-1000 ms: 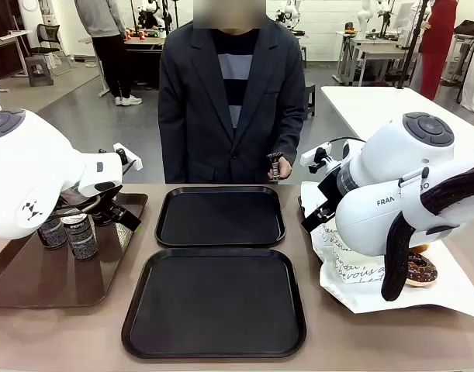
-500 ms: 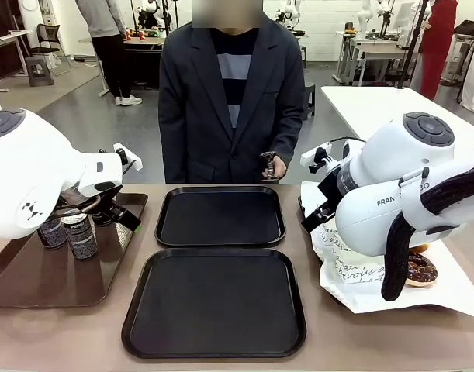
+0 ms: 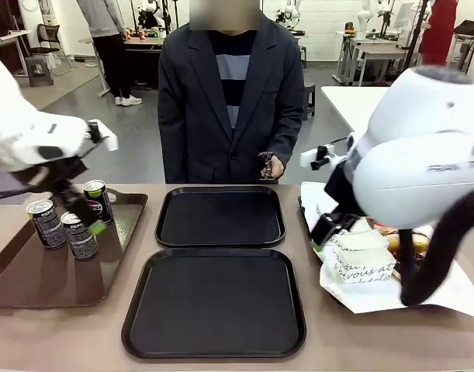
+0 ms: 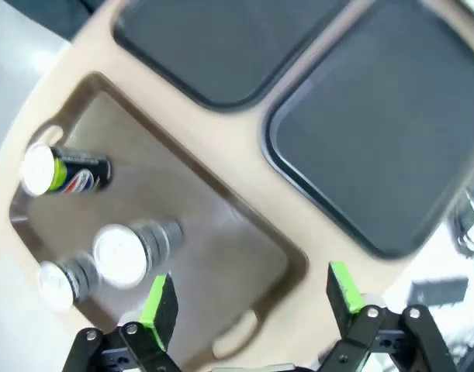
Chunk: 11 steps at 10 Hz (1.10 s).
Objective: Set up donuts and drinks on trays.
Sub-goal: Pick up one Pepsi coke and place it on the Flat Tray.
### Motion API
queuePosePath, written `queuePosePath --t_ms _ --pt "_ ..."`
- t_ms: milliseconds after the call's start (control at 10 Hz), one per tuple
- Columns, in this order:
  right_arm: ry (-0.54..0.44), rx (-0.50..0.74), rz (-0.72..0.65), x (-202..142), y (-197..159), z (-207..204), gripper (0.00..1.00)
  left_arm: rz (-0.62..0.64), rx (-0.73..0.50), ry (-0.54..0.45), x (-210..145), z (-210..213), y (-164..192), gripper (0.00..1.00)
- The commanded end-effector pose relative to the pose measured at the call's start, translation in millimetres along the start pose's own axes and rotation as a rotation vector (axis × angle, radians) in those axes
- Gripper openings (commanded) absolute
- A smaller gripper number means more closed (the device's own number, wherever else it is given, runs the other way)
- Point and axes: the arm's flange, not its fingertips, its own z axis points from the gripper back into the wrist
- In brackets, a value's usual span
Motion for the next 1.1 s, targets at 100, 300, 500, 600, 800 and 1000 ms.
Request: queuePosePath --t_ms 100,300,500,600,800,1000 --pt "0.136 -0.05 -0.036 -126.5 19.7 3.2 1.0 -0.044 -0.064 0.085 -120.3 -6.5 -42.8 1.0" --pt "0.125 -0.034 -0.04 -31.5 0.1 33.2 1.0 -0.031 -0.058 0.09 -35.7 38.4 -13.1 1.0" --pt "0.125 -0.034 -0.04 -31.5 0.1 33.2 1.0 -0.031 -0.058 0.09 -35.7 38.4 -13.1 1.0" --pt "0.135 -0.061 -0.031 -38.7 1.8 45.0 1.0 -0.027 -0.059 0.1 -42.4 45.3 -14.7 1.0" --pt "-0.107 0.378 -0.263 -80.4 -64.9 73.1 1.0 0.303 -0.35 -0.062 -73.0 57.0 34.1 1.0" --pt "-0.34 0.657 -0.423 -137.3 -138.3 91.0 1.0 0.508 -0.609 -0.237 -113.3 63.2 84.5 1.0"
